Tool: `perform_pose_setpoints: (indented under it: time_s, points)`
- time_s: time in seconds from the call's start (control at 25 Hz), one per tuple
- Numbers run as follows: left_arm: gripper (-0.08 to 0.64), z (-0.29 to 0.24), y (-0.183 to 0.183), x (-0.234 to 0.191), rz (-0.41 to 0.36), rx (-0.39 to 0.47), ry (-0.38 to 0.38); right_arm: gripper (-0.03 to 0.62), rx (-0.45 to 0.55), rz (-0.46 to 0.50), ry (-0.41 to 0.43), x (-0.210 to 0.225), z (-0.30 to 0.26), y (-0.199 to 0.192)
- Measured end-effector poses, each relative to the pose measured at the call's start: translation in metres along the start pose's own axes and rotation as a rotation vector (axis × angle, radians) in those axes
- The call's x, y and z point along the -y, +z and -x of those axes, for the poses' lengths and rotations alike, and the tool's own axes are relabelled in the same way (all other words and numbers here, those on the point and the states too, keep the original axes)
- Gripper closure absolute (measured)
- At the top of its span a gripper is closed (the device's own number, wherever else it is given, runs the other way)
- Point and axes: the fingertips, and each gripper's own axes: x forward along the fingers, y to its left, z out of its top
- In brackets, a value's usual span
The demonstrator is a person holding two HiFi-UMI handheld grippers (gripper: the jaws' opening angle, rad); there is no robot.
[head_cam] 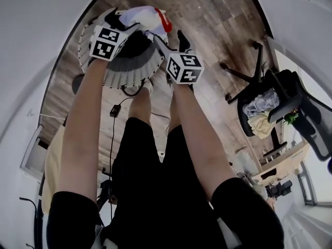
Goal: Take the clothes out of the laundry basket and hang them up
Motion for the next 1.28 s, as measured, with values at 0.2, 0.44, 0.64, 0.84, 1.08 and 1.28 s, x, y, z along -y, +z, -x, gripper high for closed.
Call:
perform_pose_setpoints:
  time_s: [0.2, 0.44, 0.64, 0.84, 1.08, 1.28]
  points:
    - [0.135, -0.032, -0.011, -0.004, -0.033, -0.057, -0.013, 0.209, -0.012, -0.05, -0.015, 0.018, -0.024, -0.02]
    - [0.135, -0.052, -0.018, -0.006, -0.026, -0.116, -0.053, 0.227, -0.042, -0.14, -0.065, 0.034, -0.046, -0.036]
    - [0.147, -0.062, -0.025, 0.0, -0.013, -0.187, -0.085, 0.245, -0.087, -0.164, -0.109, 0.037, -0.052, -0.038]
    - [0.209, -0.069, -0.031, 0.0, -0.005, -0.224, -0.099, 0.336, -0.119, -0.183, -0.102, 0.035, -0.059, -0.039]
    - [0.366, -0.067, -0.025, 0.011, -0.111, -0.225, -0.104, 0.572, -0.096, -0.183, -0.102, 0.036, -0.057, -0.032]
    - [0.497, -0.055, -0.022, 0.014, -0.089, -0.197, -0.093, 0.578, -0.084, -0.17, -0.064, 0.026, -0.053, -0.029]
